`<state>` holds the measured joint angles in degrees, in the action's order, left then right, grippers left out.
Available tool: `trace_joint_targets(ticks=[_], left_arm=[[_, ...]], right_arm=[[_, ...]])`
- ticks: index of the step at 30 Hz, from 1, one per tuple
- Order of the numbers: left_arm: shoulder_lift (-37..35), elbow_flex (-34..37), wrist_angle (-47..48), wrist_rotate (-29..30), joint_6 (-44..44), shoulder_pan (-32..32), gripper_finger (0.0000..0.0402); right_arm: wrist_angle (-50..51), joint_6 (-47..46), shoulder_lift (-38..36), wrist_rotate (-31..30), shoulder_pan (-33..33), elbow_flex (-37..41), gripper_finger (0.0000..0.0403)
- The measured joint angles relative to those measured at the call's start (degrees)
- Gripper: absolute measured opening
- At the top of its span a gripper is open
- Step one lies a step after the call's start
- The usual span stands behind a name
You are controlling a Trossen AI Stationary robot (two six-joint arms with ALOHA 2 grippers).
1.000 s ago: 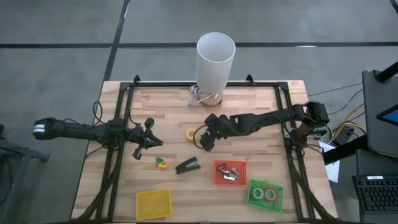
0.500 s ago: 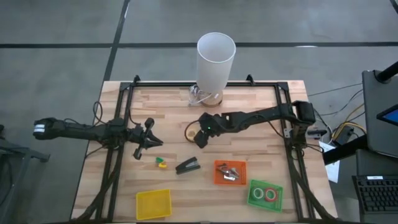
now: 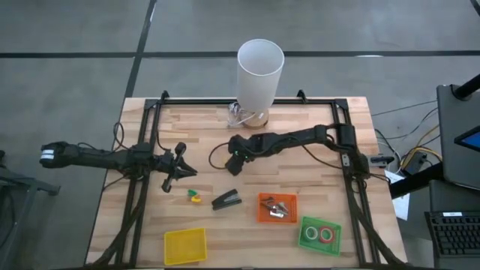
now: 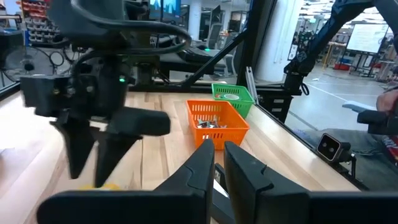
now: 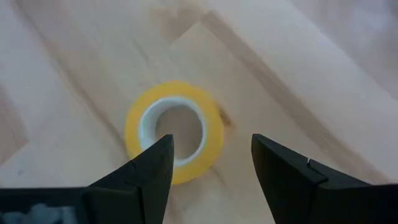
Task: Pick and place Stapler, Stapler remover, tape
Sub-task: Put the yellow tape into the green basket
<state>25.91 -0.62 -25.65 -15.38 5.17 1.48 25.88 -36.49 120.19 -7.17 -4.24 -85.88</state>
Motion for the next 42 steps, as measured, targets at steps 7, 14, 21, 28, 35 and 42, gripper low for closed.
trace_joint_targets(ticks=[7,14,21,28,35,42], left_arm=[[0.00,0.00,0.14,0.00,0.00,-0.02,0.0039],[0.00,0.00,0.22,0.00,0.00,-0.02,0.0039],[0.00,0.00,0.41,0.00,0.00,0.00,0.0039],[0.00,0.00,0.48,0.02,0.00,0.00,0.0039],[0.00,0.00,0.55,0.01,0.00,-0.01,0.0039],[0.00,0.00,0.53,0.00,0.00,-0.01,0.0039]], right_arm=[[0.55,0.01,0.95,-0.30,-0.33,-0.90,0.0210],[0.25,-0.56,0.95,-0.41,-0.50,-0.71,0.0206],[-1.24,-1.27,0.95,-0.32,-0.42,0.22,0.0188],[-3.50,-1.22,0.95,-0.32,-0.59,2.22,0.0173],[-4.32,-1.05,0.93,-0.25,-0.65,2.53,0.0153],[-4.45,0.03,0.88,-0.73,-1.39,2.66,0.0113]])
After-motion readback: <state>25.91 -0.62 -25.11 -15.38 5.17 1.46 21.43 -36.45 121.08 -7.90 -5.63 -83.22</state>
